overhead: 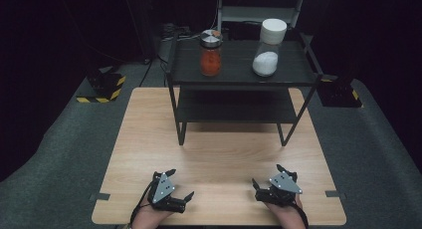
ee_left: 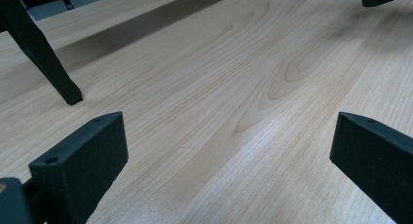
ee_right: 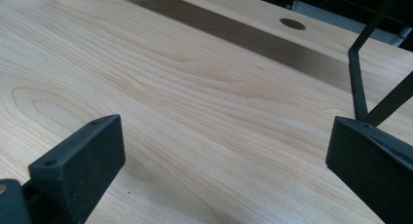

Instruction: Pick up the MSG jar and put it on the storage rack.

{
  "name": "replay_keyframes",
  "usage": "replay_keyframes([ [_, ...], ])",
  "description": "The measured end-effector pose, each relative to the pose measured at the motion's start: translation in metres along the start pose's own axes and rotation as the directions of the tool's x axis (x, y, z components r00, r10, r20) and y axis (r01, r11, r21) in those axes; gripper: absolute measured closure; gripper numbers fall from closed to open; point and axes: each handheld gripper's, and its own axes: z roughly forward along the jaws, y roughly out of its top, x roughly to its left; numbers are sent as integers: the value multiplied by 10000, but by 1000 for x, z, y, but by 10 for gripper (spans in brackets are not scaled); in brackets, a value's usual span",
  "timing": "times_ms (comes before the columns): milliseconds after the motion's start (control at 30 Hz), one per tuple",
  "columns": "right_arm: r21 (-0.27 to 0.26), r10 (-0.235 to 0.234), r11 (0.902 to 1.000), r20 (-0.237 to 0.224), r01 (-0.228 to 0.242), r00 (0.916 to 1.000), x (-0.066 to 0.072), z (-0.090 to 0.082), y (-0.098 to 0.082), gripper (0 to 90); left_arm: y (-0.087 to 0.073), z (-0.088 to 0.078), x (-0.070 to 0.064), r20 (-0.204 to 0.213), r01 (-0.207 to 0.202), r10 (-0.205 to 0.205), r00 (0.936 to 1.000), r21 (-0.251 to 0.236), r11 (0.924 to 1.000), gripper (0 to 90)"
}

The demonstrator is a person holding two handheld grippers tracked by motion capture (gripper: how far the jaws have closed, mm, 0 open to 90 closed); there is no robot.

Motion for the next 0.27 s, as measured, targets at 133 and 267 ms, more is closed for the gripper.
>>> replay_keyframes([
  [133,-24,3,10000,35,-3,10000,0,0,0,2,1,0,1,36,34,-34,10000,32,10000,7],
  [267,4,-8,10000,24,8,10000,0,0,0,3,1,1,4,129,136,-137,9998,85,9999,7],
])
